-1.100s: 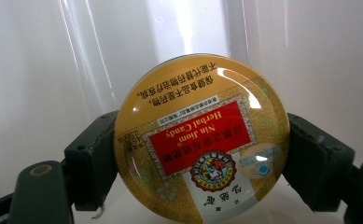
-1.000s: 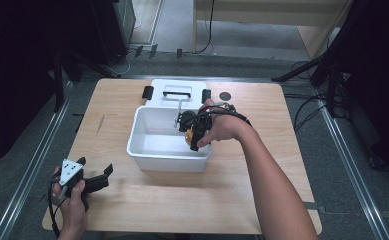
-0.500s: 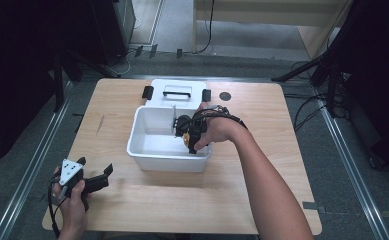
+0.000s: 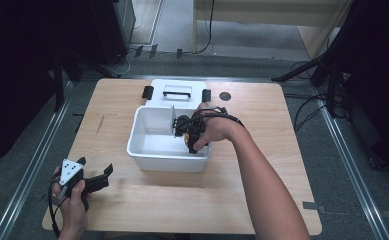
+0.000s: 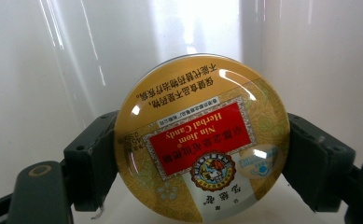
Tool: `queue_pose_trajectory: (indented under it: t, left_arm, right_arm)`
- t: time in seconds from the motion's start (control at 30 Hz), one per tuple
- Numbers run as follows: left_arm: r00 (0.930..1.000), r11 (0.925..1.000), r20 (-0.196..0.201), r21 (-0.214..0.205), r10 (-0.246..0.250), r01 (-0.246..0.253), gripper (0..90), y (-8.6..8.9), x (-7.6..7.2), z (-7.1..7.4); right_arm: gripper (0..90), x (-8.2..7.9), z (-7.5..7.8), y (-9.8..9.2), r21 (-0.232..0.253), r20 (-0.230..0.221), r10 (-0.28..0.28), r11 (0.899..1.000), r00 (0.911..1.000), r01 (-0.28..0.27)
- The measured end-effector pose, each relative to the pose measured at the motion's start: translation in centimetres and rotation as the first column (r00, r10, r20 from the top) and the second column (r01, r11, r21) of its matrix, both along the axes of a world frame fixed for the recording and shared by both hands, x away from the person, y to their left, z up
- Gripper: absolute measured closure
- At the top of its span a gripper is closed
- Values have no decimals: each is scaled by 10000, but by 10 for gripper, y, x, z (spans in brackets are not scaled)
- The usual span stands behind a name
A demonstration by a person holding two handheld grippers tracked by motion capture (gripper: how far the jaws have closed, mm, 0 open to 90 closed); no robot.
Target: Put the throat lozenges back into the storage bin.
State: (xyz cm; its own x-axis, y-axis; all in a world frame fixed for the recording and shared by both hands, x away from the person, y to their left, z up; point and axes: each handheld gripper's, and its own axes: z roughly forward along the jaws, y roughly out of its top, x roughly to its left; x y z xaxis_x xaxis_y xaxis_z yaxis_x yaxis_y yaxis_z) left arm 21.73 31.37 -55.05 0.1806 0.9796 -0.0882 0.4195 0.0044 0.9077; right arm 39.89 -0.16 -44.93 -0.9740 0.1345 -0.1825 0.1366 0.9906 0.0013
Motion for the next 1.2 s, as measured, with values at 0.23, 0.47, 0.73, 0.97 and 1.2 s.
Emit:
queue_pose_trajectory:
  t: [0.23, 0.47, 0.73, 0.97, 1.2]
  left_arm:
    - [10000, 10000, 13, -4, -9, 9, 0, 0, 0, 0]
    - [10000, 10000, 9, -18, -12, 12, 0, 0, 0, 0]
    - [10000, 10000, 41, 37, 14, -14, 0, -1, 0, 0]
    - [10000, 10000, 38, 43, 16, -16, 0, -1, 1, 0]
    - [10000, 10000, 21, 63, 26, -26, 0, -1, 0, 0]
  right_arm:
    - [234, 0, 0, 0, 11, 93, 14, 10000, 10000, -14]
    - [367, -2, 9, -3, 495, 70, 107, 9987, 9999, -110]
    - [310, -10, 34, -9, 1211, 84, -2, 9926, 10000, -9]
    - [148, -17, 56, -21, 1598, 541, -574, 9860, 9969, 481]
    - [0, -22, 74, -39, 1792, 502, -1317, 9764, 9900, 1208]
